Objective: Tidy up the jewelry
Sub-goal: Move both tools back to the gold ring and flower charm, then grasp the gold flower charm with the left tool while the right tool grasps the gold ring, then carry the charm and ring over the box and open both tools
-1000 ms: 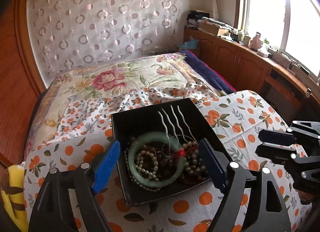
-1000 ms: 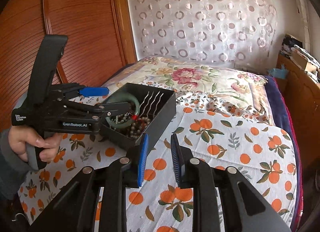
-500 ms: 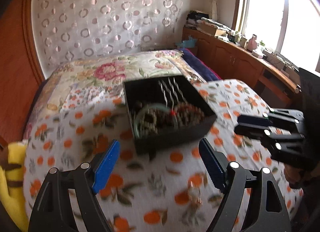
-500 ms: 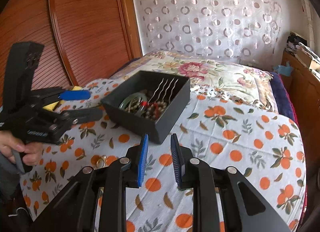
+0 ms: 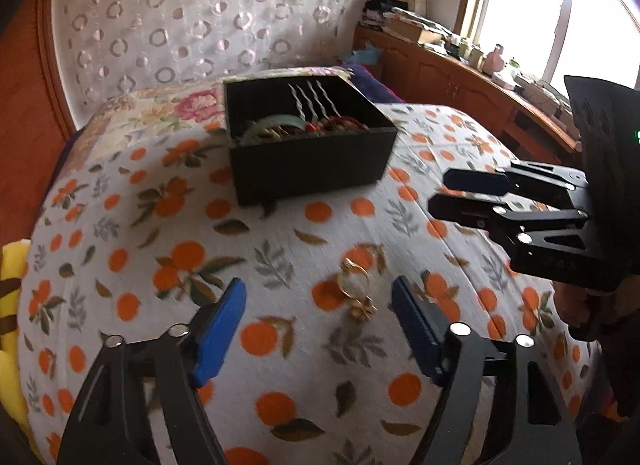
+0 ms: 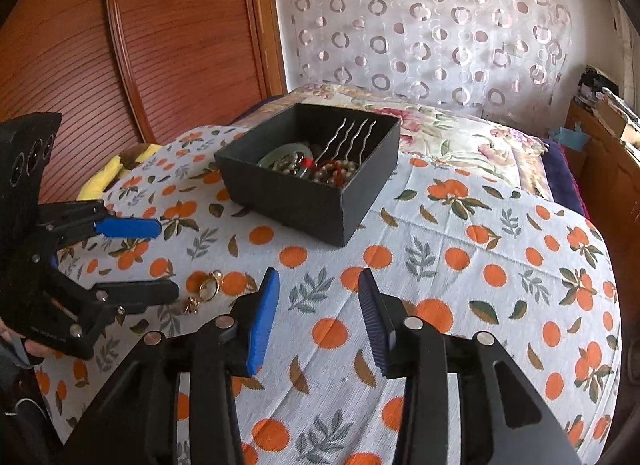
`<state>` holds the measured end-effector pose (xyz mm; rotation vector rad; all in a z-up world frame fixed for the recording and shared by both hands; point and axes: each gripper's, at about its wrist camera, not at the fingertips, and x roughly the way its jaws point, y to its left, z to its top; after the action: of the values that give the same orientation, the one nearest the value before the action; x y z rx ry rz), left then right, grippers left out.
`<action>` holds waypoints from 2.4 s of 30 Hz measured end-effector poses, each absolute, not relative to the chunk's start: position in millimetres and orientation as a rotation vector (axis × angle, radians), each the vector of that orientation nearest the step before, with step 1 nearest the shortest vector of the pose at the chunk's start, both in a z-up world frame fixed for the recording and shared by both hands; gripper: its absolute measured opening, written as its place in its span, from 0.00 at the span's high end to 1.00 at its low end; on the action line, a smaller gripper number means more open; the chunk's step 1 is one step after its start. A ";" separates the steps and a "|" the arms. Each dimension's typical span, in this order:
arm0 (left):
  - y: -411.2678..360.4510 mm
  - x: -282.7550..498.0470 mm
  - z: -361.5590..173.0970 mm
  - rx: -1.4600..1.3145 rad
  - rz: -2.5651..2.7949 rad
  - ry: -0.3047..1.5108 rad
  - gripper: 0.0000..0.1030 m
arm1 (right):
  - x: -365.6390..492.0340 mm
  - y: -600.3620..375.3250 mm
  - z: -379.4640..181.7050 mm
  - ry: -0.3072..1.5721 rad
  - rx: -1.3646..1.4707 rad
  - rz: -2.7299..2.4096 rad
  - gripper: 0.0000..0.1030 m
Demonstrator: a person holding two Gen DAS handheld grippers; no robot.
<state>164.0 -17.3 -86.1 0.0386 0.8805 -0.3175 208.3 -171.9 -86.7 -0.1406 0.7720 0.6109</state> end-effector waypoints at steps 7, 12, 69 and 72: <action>-31.7 161.5 -96.4 0.052 -0.356 0.904 0.53 | 205.4 -172.6 -87.2 0.777 -0.146 0.603 0.56; -39.4 163.0 -97.9 0.075 -0.372 0.906 0.62 | 205.2 -172.5 -87.3 0.776 -0.147 0.608 0.55; 18.3 186.6 -45.0 0.004 -0.252 0.751 0.86 | 239.3 -125.9 -43.6 0.707 -0.251 0.680 0.79; 15.3 197.0 -42.8 0.005 -0.245 0.742 0.86 | 257.8 -131.3 -39.9 0.696 -0.227 0.650 0.79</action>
<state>197.0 15.3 -42.8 0.0054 0.7418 -0.2452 257.8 -131.3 -39.9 -0.2270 0.6959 0.6505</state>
